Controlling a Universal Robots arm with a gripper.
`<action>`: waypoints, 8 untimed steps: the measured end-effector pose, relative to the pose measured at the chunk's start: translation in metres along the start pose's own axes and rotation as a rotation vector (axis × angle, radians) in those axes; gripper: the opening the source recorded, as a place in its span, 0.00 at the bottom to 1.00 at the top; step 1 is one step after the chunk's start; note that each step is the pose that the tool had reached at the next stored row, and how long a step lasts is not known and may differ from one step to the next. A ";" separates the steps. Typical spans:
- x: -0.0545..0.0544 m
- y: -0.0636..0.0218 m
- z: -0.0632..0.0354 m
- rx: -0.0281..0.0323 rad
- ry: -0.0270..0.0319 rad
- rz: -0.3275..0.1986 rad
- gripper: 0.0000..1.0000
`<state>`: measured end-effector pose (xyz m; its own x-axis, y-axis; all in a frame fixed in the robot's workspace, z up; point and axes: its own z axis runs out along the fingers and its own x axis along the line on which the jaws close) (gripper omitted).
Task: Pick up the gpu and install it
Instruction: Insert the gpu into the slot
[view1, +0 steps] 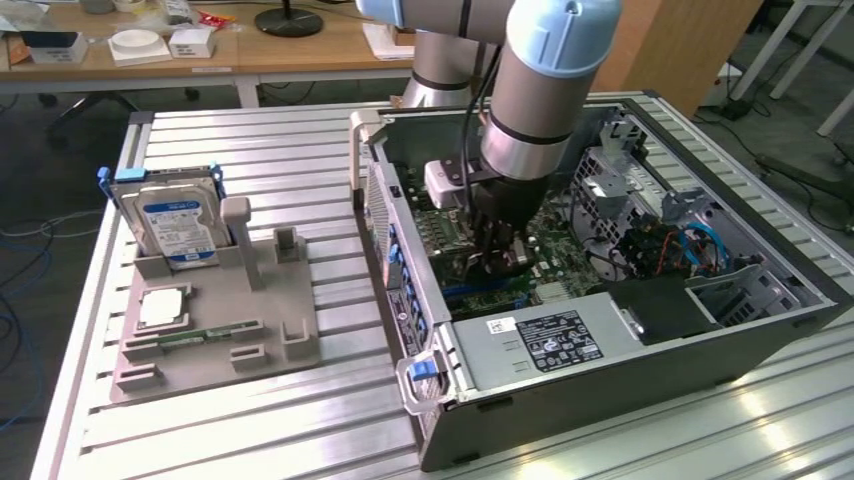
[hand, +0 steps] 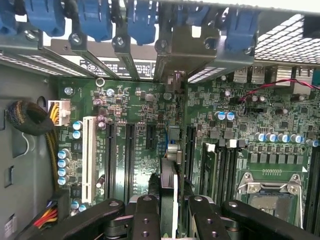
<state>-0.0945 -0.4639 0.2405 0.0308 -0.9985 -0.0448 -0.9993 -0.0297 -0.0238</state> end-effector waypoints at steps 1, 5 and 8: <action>0.000 0.0000 0.0007 -0.0002 0.0002 0.000 0.27; 0.000 0.0001 0.0018 -0.0004 0.0005 0.000 0.27; 0.000 0.0001 0.0022 -0.0003 -0.0001 0.000 0.27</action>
<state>-0.0945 -0.4639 0.2383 0.0306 -0.9985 -0.0449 -0.9993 -0.0296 -0.0235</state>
